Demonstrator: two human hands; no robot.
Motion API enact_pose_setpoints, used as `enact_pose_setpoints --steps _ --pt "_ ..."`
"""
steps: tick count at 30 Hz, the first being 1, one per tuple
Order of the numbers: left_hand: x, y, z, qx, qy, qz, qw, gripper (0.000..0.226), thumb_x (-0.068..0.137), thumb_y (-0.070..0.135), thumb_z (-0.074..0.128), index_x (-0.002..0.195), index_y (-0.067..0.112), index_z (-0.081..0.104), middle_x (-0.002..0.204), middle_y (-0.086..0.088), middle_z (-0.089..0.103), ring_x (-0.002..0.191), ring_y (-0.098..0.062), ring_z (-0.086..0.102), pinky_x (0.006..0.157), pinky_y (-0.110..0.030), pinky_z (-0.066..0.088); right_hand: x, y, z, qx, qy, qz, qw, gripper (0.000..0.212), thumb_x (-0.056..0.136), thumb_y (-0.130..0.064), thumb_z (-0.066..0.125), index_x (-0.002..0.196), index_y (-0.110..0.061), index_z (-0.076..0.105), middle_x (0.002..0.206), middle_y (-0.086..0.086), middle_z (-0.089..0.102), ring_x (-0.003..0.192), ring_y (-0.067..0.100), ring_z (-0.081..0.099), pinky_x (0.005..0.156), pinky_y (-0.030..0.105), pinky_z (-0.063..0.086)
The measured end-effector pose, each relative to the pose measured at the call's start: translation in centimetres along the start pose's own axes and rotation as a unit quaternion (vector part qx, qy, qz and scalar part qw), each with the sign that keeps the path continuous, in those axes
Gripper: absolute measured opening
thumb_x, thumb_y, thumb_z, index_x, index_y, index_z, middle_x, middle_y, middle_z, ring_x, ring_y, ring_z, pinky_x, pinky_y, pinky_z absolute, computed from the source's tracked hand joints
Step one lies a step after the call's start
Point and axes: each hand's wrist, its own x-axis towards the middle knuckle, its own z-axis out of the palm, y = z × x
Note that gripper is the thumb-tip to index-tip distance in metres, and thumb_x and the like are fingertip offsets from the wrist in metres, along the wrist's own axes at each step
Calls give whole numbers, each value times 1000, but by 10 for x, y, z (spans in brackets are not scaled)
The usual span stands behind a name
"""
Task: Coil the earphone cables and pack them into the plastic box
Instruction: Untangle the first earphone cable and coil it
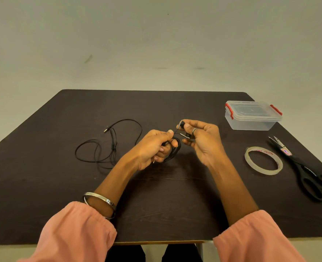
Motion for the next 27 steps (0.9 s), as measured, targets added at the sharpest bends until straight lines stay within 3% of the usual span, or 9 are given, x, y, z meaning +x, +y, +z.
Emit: enact_pose_setpoints --steps 4,6,10,15,18,21,23,27 --pt "-1 3 -3 -58 10 0 998 40 103 29 37 75 8 56 47 4 28 39 -6 19 36 -19 16 3 5 -3 -167 79 -95 978 12 90 -33 64 81 -25 67 87 -3 69 79 12 64 60 29 54" --pt "0 3 -6 -90 22 2 996 39 102 29 37 73 9 54 47 4 28 38 -6 20 37 -19 17 0 3 -3 -215 64 -140 964 15 87 -41 66 83 -26 68 83 -9 68 81 8 63 68 35 57" --pt "2 4 -10 -188 12 5 982 40 102 32 37 71 12 52 50 5 32 38 -5 24 37 -18 24 -10 -4 0 -184 -65 -143 970 17 85 -32 69 84 -15 71 74 -4 66 69 8 61 63 32 55" --pt "0 5 -7 -246 -13 20 969 39 101 34 36 71 12 48 57 2 40 45 -6 35 45 -20 38 -11 0 1 -160 -220 -83 959 31 79 -17 74 106 -6 66 101 14 71 94 25 69 85 35 56" --pt "-1 4 -5 -222 -16 35 974 38 102 33 35 73 12 47 61 0 43 53 -10 44 54 -25 47 -9 1 0 -170 -220 -96 956 32 76 -7 76 106 -5 66 97 15 71 89 23 69 84 34 57" --pt "4 2 -6 -157 48 63 984 39 102 29 38 71 10 50 63 0 47 58 -12 45 66 -33 50 -5 1 -3 -203 -147 -128 960 28 75 0 76 99 -7 66 91 24 67 79 25 65 75 33 59" --pt "6 1 -8 -120 81 80 986 40 102 28 40 70 9 54 65 0 51 62 -14 47 73 -36 49 -4 0 -3 -218 -133 -155 954 26 76 -1 76 98 -10 66 88 22 68 75 24 64 72 34 58" --pt "7 -4 -9 75 148 106 980 44 102 32 39 64 18 57 66 6 54 68 -11 47 72 -29 40 -5 2 -3 -317 -85 -233 915 32 82 -4 67 109 -20 62 80 10 63 64 7 53 63 24 49"
